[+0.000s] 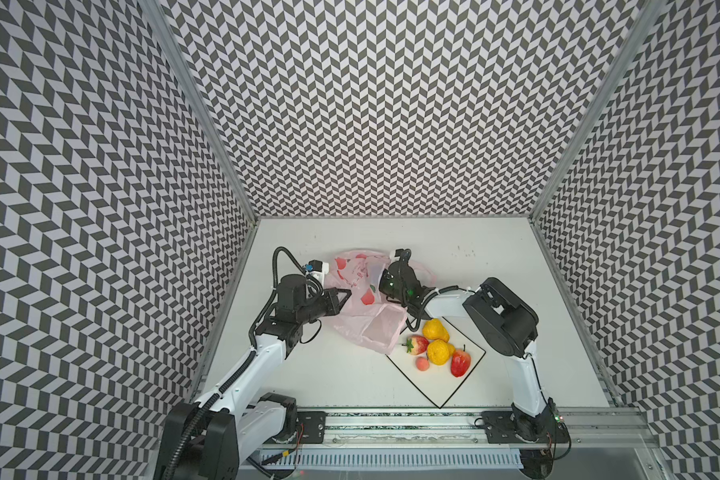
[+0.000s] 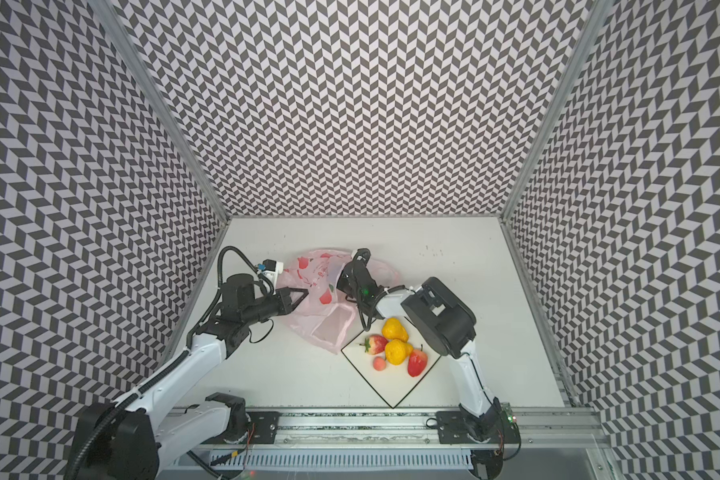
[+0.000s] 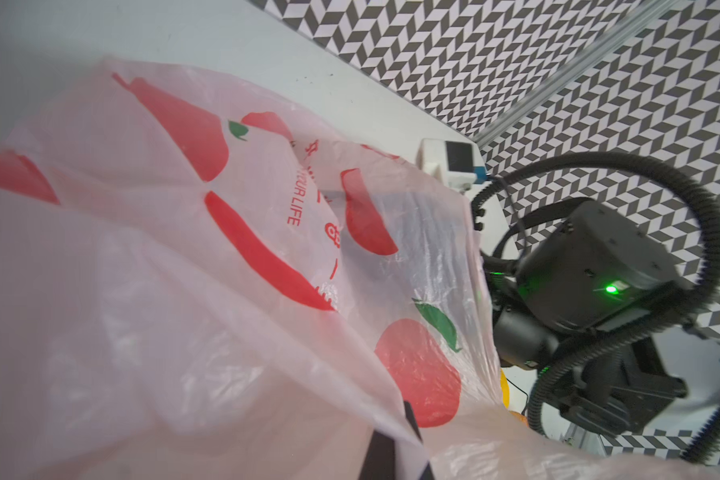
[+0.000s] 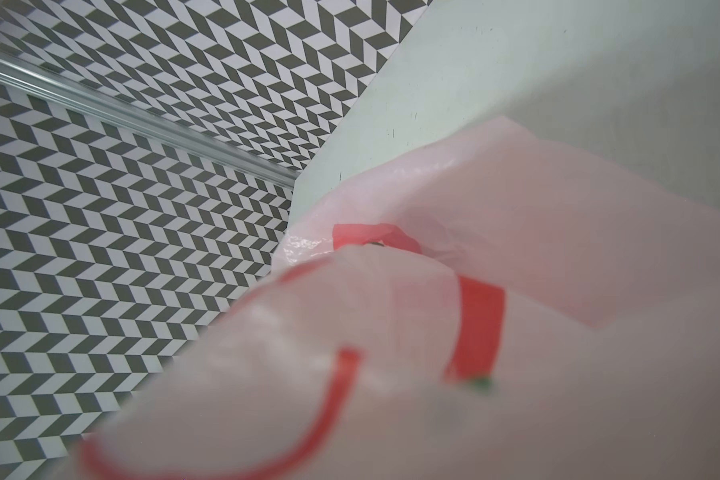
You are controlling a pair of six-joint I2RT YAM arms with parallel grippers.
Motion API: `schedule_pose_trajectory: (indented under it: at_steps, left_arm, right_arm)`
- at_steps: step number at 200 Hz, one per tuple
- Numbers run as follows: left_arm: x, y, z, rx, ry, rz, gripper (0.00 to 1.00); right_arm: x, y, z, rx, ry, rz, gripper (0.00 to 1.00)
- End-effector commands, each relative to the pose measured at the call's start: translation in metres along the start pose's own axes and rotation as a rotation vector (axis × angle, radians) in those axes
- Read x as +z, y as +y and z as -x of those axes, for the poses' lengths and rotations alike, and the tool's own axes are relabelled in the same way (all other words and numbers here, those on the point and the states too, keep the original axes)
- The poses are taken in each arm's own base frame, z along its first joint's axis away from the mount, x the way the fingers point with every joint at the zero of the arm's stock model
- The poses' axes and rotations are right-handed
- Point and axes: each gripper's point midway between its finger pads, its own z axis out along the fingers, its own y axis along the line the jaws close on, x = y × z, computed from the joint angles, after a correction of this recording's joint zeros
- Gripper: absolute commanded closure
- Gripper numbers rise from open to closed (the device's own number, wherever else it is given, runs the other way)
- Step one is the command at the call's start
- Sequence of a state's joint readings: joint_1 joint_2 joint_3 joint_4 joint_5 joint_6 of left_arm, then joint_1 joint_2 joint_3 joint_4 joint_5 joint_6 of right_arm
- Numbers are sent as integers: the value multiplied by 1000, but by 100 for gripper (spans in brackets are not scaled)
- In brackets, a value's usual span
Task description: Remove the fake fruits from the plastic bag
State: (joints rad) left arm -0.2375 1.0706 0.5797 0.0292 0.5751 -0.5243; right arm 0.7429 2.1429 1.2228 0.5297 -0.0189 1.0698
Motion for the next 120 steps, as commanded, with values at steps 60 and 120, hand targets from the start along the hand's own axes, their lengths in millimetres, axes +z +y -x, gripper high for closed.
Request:
schedule_pose_trajectory:
  at_steps: [60,120]
  left_arm:
    - [22,-147,51,317,-5,-282,100]
    - [9,-129,47,330,-33,-189,100]
  right_arm:
    - [10,34,19,61,-38,93,16]
    - [-13,13,31,20,-84,33,2]
